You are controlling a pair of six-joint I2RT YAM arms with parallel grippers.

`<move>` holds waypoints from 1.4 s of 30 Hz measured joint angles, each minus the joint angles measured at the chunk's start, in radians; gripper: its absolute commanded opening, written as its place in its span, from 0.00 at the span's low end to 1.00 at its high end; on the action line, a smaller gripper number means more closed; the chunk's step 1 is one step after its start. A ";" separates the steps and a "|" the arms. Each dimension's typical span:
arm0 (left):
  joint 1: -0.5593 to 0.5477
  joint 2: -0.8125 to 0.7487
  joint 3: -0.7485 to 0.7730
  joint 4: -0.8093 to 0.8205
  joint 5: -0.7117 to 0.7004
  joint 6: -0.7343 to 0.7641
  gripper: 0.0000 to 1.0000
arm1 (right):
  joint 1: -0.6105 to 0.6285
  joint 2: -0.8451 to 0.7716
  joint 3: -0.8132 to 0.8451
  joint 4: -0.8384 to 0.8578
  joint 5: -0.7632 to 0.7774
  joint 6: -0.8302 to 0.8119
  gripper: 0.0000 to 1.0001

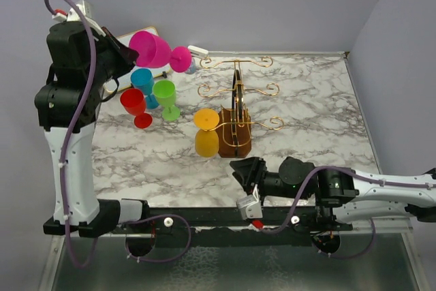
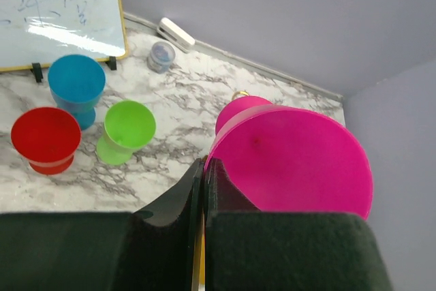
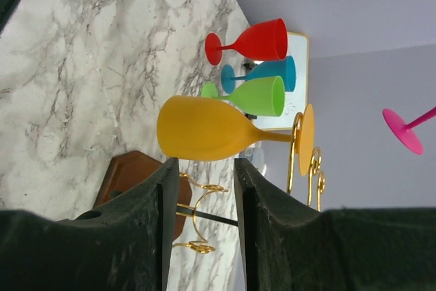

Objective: Take the wine glass off the wine glass rack

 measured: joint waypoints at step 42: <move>-0.013 0.931 0.270 0.113 -0.227 0.296 0.04 | 0.000 0.155 0.365 -0.251 0.178 0.613 0.30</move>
